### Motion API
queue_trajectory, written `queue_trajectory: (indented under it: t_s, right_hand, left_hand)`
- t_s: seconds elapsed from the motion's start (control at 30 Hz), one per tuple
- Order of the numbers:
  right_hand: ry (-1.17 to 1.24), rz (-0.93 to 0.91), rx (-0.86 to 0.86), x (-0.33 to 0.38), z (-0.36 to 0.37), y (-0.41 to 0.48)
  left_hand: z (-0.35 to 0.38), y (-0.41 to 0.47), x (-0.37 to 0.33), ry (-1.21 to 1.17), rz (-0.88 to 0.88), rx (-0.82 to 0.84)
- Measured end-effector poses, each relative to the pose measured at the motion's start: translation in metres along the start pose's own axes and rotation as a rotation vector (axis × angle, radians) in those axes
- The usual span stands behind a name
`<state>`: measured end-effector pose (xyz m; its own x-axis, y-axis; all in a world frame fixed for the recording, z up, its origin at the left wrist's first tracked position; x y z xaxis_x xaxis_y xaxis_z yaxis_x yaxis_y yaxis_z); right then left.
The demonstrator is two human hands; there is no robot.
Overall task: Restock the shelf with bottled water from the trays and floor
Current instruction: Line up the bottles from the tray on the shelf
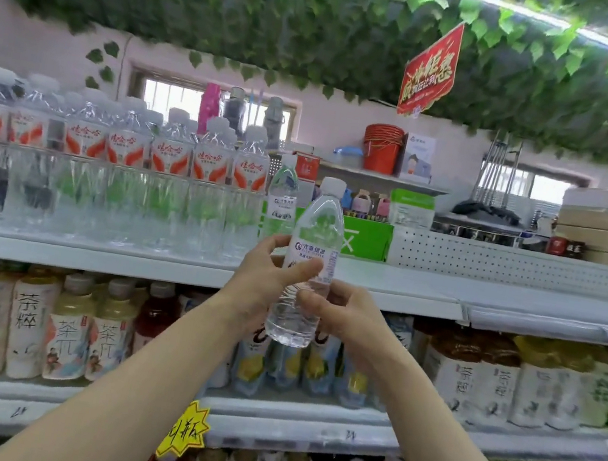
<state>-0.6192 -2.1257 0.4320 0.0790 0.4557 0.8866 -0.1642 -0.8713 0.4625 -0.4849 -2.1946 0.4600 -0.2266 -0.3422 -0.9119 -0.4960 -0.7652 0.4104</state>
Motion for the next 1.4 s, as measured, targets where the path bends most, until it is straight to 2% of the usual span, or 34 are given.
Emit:
queue_trajectory:
  t_s: [0.27,0.5,0.63,0.8,1.13,1.4]
  right_hand:
    - [-0.071,-0.071,0.012,0.017,-0.040,0.069]
    - [-0.025,-0.019,-0.035,0.004,-0.070,0.140]
    - [-0.056,0.052,-0.056,-0.017,-0.083,0.176]
    - [-0.055,0.137,-0.040,-0.036,-0.082,0.209]
    - [-0.044,0.182,-0.003,-0.045,-0.072,0.229]
    - [-0.253,0.189,-0.098,-0.033,-0.061,0.205]
  left_hand:
    - [0.016,0.068,-0.004,0.094,0.128,-0.086]
    - [0.009,0.102,0.015,0.323,0.041,-0.182]
    - [0.004,0.115,0.028,0.399,-0.043,-0.178]
    - [0.002,0.128,0.035,0.441,-0.052,-0.209]
    - [-0.001,0.130,0.039,0.505,-0.047,-0.205]
    - [-0.002,0.120,0.034,0.519,-0.120,-0.163]
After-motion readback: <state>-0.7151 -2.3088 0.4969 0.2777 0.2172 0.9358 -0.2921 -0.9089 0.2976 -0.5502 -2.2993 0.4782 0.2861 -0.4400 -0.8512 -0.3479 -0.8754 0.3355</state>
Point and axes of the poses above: each hand's wrist, its own y-axis towards the middle knuckle, its own z-axis out of the palm, x = y × z, the point moved 3 cm from there along y, towards the middle knuckle, and after that the axes turned 10 degrees about y, right-handed, at the moved point
